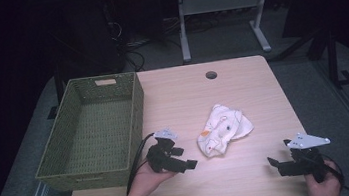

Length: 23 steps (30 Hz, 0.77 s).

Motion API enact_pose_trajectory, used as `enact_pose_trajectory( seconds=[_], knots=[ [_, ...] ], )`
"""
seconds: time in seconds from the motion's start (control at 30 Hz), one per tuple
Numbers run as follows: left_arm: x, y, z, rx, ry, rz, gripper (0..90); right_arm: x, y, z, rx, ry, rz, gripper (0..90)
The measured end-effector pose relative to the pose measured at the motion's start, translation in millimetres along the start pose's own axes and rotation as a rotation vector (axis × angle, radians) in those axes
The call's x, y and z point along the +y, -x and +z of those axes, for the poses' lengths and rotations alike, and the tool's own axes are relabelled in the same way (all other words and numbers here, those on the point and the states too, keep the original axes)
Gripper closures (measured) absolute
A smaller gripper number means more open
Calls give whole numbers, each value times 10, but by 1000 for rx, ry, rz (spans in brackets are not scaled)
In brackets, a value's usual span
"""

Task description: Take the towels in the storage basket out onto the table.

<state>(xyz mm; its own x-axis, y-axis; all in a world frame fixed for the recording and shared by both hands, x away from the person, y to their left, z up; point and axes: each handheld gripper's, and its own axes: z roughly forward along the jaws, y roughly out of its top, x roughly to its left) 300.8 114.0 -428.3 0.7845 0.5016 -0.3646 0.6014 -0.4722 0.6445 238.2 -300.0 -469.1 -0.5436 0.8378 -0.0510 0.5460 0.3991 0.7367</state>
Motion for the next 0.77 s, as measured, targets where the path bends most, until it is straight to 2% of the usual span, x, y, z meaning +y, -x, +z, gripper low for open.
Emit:
enact_pose_trajectory(
  seconds=[0.23,0.3,0.33,0.4,0.53,0.67,0.77],
  knots=[
    [-108,3,-57,-6,10,-12,240,-15,-15,-12,-6,-2,1,140],
    [-140,12,-69,-25,13,-17,240,-20,-27,-13,-2,-4,0,140],
    [-173,34,-83,-10,6,5,240,-23,-43,-20,-2,-6,-4,140],
    [-214,53,-89,-14,8,13,240,-24,-55,-25,-1,-4,-4,140],
    [-298,71,-97,-13,24,5,240,-31,-79,-38,0,1,-2,140],
    [-298,67,-86,5,22,14,240,-31,-90,-34,3,1,-4,140],
    [-288,80,-77,-7,28,21,240,-33,-107,-37,8,1,-17,140]
  ],
)
